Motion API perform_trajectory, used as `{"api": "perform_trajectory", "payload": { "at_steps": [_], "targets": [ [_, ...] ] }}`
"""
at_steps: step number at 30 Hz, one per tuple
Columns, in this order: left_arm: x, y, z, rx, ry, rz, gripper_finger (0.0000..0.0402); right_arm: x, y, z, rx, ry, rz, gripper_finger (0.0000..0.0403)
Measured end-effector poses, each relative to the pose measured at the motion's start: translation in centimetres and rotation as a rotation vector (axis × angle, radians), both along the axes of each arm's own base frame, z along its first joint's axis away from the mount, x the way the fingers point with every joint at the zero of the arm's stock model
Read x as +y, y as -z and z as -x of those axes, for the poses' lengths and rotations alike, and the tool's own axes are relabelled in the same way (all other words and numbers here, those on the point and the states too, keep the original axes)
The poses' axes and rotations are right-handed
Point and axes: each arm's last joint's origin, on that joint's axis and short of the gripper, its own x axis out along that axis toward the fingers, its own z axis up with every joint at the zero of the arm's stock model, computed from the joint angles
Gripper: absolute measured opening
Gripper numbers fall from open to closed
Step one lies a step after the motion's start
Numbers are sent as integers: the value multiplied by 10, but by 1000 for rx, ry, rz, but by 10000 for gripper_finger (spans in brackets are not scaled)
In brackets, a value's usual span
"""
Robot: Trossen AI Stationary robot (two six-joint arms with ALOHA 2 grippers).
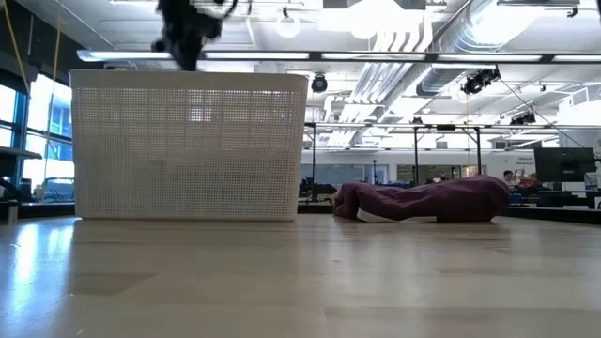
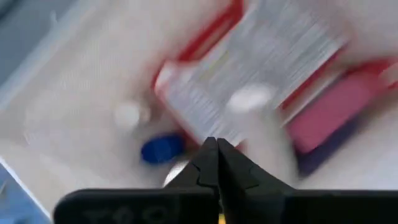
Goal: Pick & place medical supplies in basket/bin
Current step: Put the white bandage into the white bin
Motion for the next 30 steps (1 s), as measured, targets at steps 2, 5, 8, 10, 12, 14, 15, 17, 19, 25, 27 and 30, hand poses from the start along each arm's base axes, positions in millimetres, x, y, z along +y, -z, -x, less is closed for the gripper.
{"api": "perform_trajectory", "payload": {
  "at_steps": [2,5,8,10,12,14,15,17,19,25,27,30],
  "targets": [
    [13,29,3,75,-13,73,49,5,-7,13,8,16,31,149],
    [29,68,8,109,-30,175,59,10,-14,27,8,41,90,149],
    [34,90,5,59,-15,227,37,11,-17,34,14,53,129,149],
    [38,99,-2,-4,10,238,21,10,-17,36,30,63,141,149],
    [39,99,-6,-72,33,241,21,10,-15,37,60,65,147,149],
    [36,96,-14,-130,46,230,23,10,-12,38,93,62,146,149],
    [34,96,-18,-140,50,225,29,10,-10,38,110,60,143,149],
    [29,96,-26,-148,78,215,45,11,-7,39,137,57,136,149],
    [23,96,-32,-128,101,202,56,11,-6,40,158,53,138,149],
    [11,97,-44,-108,144,160,27,11,-5,42,180,47,142,149],
    [8,91,-52,-285,271,259,21,12,-5,43,179,47,145,149],
    [3,76,-57,-472,411,327,21,12,-5,43,184,43,153,149]
  ]
}}
